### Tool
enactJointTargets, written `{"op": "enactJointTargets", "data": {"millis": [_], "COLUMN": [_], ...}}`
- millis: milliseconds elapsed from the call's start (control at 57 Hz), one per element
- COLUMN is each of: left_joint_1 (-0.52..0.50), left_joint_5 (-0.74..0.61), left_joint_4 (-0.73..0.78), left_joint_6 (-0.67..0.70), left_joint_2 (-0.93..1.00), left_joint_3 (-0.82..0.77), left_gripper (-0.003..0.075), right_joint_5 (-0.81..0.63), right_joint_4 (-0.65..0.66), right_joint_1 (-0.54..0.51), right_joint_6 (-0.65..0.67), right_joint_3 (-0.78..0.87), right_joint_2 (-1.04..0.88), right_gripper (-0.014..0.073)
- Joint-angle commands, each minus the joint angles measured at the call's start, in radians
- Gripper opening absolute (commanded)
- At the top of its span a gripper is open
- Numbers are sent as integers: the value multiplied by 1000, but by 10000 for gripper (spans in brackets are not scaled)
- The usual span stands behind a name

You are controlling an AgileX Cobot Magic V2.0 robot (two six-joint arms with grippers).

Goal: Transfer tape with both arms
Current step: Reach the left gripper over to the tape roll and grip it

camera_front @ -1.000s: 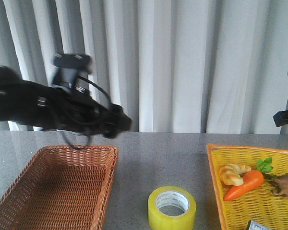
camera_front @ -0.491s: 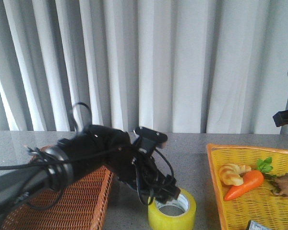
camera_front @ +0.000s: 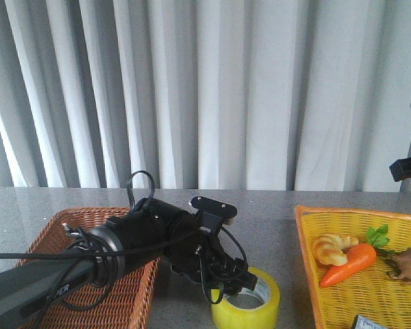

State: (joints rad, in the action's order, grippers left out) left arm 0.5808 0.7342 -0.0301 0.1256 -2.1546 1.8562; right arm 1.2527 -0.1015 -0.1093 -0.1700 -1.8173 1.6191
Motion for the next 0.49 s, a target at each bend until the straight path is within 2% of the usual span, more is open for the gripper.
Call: {"op": "enactJointTargets", "data": {"millis": [0,123,333,474], "left_joint_1": [1,1,1,1], "left_joint_5": [-76,-59,-37,-60], "left_joint_4": [6,2,-1,-1], "left_joint_6": [37,48,47,46], "left_joint_2": [49,33,20,35], "left_joint_3": [33,33,33,53], "left_gripper": [471,362,130,24], "right_joint_5": [-42,-42,-42,-42], "right_joint_4": [-7,-7,-7,-7], "right_joint_1": [-5,-5,-5,-5], "right_joint_6": [-1,-1,-1,-1], "right_joint_3": [-23,-23,-23,-23], "right_joint_2": [-37,-37,-37,-37], "right_gripper": [-8,-8,-8,-8]}}
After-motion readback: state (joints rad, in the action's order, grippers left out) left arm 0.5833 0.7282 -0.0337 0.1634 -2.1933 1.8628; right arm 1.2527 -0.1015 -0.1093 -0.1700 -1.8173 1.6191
